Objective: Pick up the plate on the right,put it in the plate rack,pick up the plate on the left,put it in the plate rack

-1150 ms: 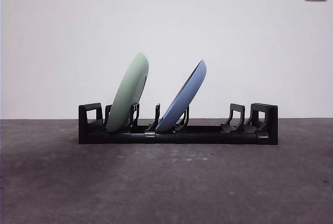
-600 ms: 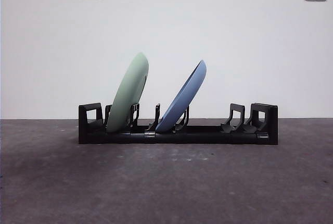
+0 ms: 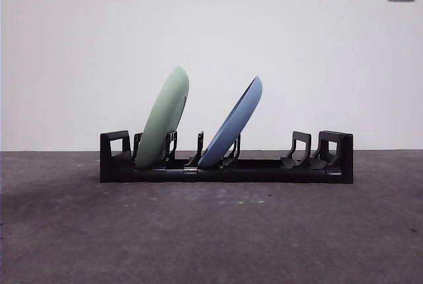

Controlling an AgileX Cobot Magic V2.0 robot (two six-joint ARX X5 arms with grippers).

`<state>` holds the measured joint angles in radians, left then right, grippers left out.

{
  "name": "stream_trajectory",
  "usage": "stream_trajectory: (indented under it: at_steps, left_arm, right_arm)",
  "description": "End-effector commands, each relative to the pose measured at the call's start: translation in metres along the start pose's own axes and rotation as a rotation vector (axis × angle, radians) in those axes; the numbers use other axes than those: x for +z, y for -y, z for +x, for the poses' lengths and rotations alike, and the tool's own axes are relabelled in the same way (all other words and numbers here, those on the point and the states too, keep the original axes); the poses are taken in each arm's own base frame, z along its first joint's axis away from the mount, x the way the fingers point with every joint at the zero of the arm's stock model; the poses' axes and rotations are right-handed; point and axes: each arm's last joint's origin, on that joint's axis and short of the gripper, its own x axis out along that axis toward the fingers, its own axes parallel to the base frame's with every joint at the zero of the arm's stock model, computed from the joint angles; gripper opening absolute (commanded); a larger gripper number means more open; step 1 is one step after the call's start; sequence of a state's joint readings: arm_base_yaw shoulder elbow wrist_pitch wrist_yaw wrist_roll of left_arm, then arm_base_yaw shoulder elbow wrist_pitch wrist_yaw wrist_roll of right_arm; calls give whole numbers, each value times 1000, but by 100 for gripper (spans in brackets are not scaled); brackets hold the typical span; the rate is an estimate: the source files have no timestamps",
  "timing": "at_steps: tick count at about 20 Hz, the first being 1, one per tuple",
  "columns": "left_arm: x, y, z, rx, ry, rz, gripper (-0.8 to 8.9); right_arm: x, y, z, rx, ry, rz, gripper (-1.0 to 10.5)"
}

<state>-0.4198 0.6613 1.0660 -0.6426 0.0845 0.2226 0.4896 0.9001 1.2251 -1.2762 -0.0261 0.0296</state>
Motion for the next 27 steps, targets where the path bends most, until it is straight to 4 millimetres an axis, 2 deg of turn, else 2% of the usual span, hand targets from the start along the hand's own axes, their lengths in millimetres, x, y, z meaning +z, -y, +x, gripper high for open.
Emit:
stream_trajectory:
  at_steps: [1, 4, 6, 10, 14, 17, 19, 22, 25, 27]
  left_arm:
    - [0, -11, -13, 83, 38, 65, -4]
    - [-8, -16, -28, 223, 78, 121, -4]
    - [-24, -16, -30, 307, 140, 136, -4]
    - [-86, -13, -8, 407, 247, 114, -4]
    - [-157, -6, 16, 419, 209, 10, -4]
    - [-198, 0, 26, 417, 158, -46, -4]
    - [-218, 4, 31, 413, 144, -73, -4]
    - [-237, 9, 35, 401, 102, -120, -4]
    - [-245, 11, 36, 383, 21, -154, -4]
    - [-244, 11, 35, 376, 37, -185, -4]
  right_arm:
    - [0, 0, 2, -1, -5, 2, 2]
    - [0, 0, 2, -1, -5, 2, 2]
    - [0, 0, 2, -1, -5, 2, 2]
    - [0, 0, 2, -1, -5, 2, 2]
    - [0, 0, 2, -1, -5, 2, 2]
    - [0, 0, 2, -1, -5, 2, 2]
    - [0, 0, 2, -1, -5, 2, 2]
    - [0, 0, 2, -1, -5, 2, 2]
    - [0, 0, 3, -1, -6, 2, 2]
    - [0, 0, 3, -1, -6, 2, 2]
